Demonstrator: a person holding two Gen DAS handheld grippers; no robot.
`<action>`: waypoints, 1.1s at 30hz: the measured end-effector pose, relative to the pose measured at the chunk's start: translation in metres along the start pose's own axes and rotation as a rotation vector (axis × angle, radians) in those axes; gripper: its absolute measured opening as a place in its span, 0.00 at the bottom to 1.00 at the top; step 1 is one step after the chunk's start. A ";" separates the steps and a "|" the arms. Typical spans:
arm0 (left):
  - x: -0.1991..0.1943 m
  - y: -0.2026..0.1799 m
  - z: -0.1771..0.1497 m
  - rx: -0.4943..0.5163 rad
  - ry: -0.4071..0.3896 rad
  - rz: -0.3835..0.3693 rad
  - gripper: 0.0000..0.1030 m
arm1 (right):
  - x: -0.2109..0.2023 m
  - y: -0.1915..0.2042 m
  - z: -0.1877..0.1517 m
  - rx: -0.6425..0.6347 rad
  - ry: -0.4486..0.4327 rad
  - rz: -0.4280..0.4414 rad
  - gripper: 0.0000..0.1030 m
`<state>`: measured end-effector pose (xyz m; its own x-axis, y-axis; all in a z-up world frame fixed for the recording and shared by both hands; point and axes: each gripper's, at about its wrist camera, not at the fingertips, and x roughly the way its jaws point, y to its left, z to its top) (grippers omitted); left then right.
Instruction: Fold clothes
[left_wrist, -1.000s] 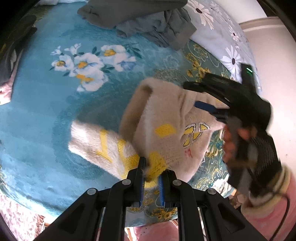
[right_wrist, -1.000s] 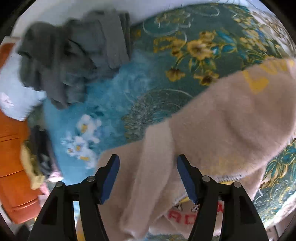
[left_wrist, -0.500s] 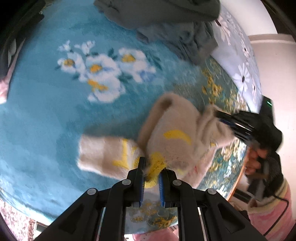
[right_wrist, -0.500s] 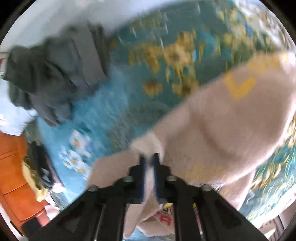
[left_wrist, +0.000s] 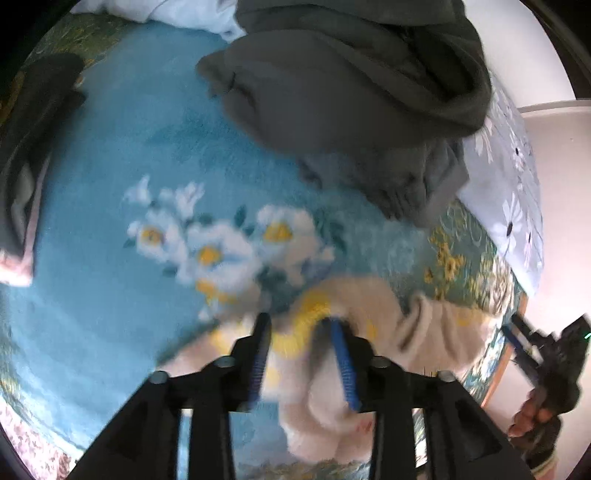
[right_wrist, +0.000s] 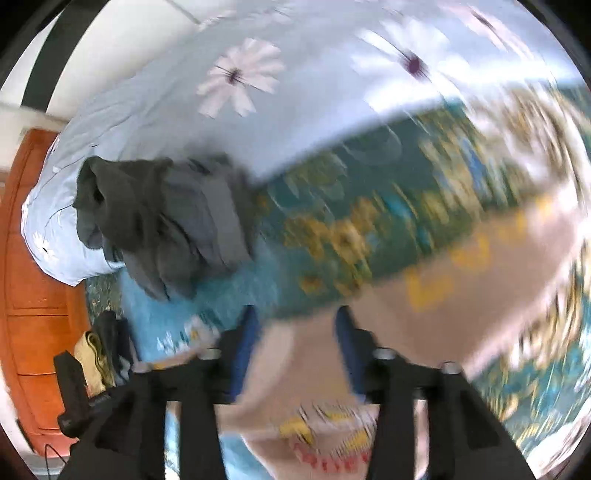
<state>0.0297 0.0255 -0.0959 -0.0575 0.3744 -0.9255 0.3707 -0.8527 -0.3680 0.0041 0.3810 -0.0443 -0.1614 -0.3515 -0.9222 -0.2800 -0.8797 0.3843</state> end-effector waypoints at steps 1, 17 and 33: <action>-0.005 0.005 -0.014 -0.010 -0.013 -0.009 0.50 | -0.002 -0.016 -0.018 0.023 0.009 -0.007 0.46; 0.124 0.049 -0.143 -0.231 0.130 -0.058 0.60 | 0.026 -0.158 -0.191 0.285 0.206 -0.047 0.71; 0.100 0.017 -0.149 -0.126 0.119 -0.022 0.09 | 0.082 -0.152 -0.204 0.370 0.311 0.095 0.43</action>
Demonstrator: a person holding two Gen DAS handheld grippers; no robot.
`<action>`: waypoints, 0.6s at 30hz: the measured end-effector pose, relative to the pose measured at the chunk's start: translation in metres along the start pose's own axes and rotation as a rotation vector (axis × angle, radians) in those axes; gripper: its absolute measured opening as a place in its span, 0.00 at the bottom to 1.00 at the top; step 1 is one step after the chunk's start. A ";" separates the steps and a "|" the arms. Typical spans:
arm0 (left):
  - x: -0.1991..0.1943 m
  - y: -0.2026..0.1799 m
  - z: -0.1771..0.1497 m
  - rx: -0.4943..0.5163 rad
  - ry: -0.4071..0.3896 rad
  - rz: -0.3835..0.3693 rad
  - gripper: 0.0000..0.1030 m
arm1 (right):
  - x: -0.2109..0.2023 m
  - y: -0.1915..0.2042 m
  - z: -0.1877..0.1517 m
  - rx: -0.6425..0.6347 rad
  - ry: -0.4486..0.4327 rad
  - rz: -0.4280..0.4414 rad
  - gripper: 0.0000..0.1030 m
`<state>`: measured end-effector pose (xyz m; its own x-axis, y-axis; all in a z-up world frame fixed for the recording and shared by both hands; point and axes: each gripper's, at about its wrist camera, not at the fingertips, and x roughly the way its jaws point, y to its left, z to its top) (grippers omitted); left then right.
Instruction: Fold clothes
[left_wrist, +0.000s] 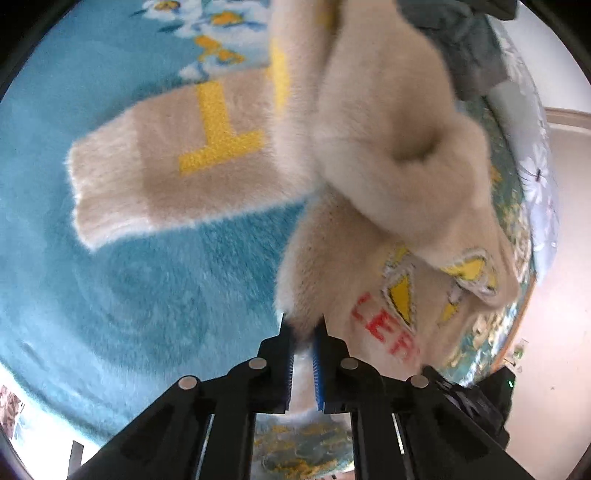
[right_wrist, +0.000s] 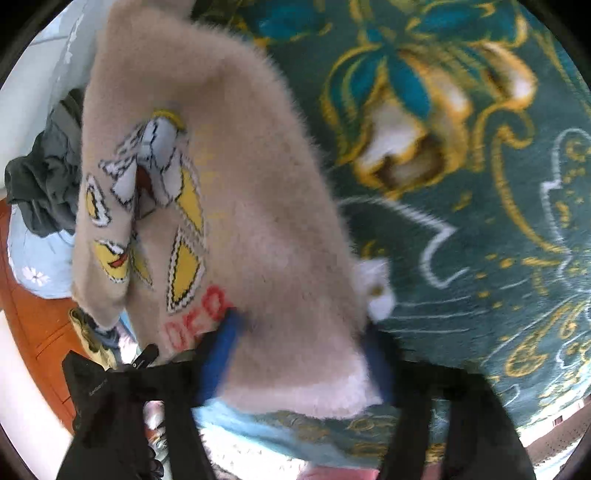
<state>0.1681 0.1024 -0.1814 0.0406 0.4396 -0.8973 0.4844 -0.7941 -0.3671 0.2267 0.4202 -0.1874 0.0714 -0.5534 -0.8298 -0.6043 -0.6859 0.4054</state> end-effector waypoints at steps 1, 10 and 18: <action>-0.005 -0.002 -0.003 0.010 -0.006 0.000 0.09 | 0.001 0.004 -0.001 -0.020 0.006 -0.016 0.25; -0.060 -0.025 -0.038 0.073 -0.079 -0.014 0.08 | -0.073 0.071 -0.032 -0.317 -0.089 0.008 0.16; -0.041 0.021 -0.110 0.050 0.024 0.031 0.08 | -0.091 0.012 -0.068 -0.331 -0.057 -0.104 0.17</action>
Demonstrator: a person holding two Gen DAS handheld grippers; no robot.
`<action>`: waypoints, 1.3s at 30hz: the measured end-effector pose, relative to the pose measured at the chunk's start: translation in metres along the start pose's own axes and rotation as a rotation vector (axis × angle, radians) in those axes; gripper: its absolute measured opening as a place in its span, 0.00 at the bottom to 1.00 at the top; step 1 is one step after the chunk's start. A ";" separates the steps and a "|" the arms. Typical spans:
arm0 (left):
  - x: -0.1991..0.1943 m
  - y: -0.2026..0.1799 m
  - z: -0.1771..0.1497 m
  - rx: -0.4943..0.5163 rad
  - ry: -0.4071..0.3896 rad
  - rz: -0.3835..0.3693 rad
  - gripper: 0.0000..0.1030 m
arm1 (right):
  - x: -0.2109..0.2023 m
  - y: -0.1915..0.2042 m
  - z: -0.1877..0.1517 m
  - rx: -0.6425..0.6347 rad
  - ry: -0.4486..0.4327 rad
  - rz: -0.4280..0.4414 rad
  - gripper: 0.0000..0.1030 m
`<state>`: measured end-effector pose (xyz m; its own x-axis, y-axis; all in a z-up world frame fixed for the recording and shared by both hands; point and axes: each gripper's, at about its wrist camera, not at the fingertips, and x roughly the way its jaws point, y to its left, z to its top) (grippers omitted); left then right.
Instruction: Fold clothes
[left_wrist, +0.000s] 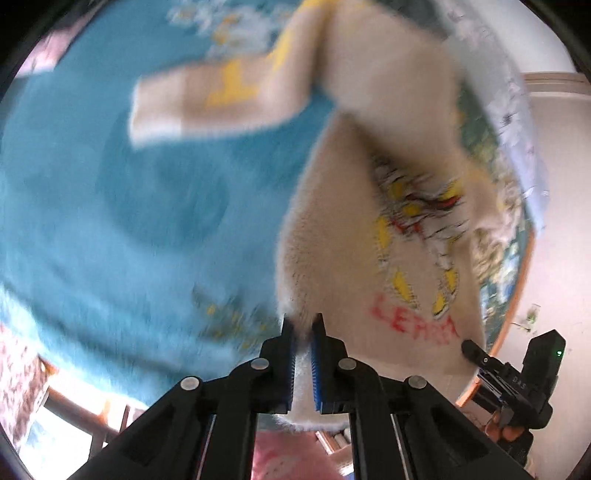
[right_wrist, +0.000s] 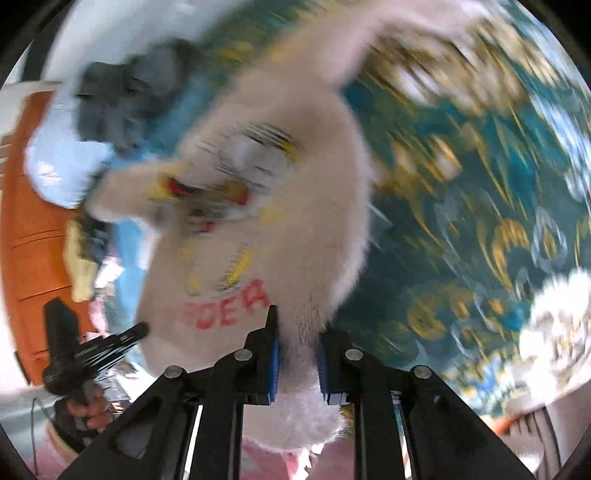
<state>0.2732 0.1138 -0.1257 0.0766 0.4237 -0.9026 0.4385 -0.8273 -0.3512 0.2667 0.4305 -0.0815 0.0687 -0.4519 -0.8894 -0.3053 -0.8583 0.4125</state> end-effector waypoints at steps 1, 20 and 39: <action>0.006 0.008 -0.006 -0.029 0.011 -0.007 0.08 | 0.010 -0.012 -0.006 0.026 0.025 -0.021 0.17; -0.078 0.090 0.055 -0.193 -0.256 -0.034 0.54 | -0.103 0.055 0.010 0.030 -0.239 -0.107 0.60; 0.014 0.196 0.164 -0.703 -0.116 -0.274 0.43 | -0.152 0.140 -0.030 0.079 -0.285 -0.213 0.62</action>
<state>0.2131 -0.1027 -0.2481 -0.1947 0.5063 -0.8401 0.8983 -0.2520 -0.3600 0.2419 0.3716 0.1175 -0.1250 -0.1693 -0.9776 -0.3858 -0.8995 0.2051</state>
